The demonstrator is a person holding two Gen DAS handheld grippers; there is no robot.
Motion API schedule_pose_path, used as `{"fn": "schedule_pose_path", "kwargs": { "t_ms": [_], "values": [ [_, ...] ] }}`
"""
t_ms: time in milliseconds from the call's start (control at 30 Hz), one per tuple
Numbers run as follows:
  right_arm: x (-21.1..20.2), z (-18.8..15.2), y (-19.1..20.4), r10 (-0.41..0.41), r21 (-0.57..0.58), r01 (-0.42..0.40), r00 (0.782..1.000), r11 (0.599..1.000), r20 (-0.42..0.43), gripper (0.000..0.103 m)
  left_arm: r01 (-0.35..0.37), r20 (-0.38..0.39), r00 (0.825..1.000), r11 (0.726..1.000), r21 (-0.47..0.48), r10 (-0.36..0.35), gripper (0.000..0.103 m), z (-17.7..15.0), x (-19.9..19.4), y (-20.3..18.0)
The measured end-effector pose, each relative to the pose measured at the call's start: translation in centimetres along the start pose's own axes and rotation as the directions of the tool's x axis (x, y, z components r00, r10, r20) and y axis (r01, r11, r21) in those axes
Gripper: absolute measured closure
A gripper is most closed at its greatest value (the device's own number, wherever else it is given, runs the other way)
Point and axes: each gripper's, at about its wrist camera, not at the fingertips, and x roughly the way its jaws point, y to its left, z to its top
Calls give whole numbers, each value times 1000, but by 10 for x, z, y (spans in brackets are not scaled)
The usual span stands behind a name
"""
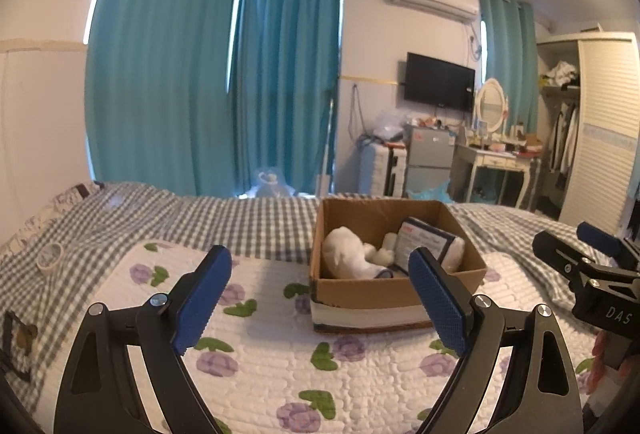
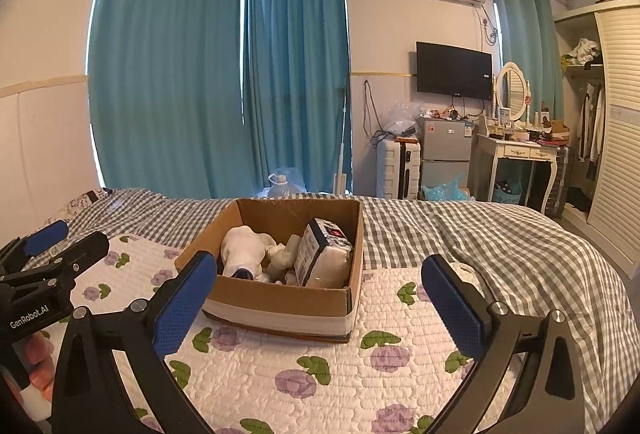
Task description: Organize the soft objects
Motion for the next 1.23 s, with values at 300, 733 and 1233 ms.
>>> {"fn": "schedule_pose_path", "kwargs": {
  "t_ms": [300, 733, 1233],
  "values": [
    [1, -1, 0, -3, 9, 3, 1000, 1000, -1, 0, -3, 2, 1000, 1000, 13, 3, 11, -1, 0, -2],
    [2, -2, 1, 0, 11, 0, 1000, 1000, -5, 0, -8, -2, 1000, 1000, 13, 8, 12, -1, 0, -1],
    [3, -5, 1, 2, 18, -1, 1000, 1000, -14, 0, -7, -8, 1000, 1000, 16, 7, 11, -2, 4, 5]
  ]
}}
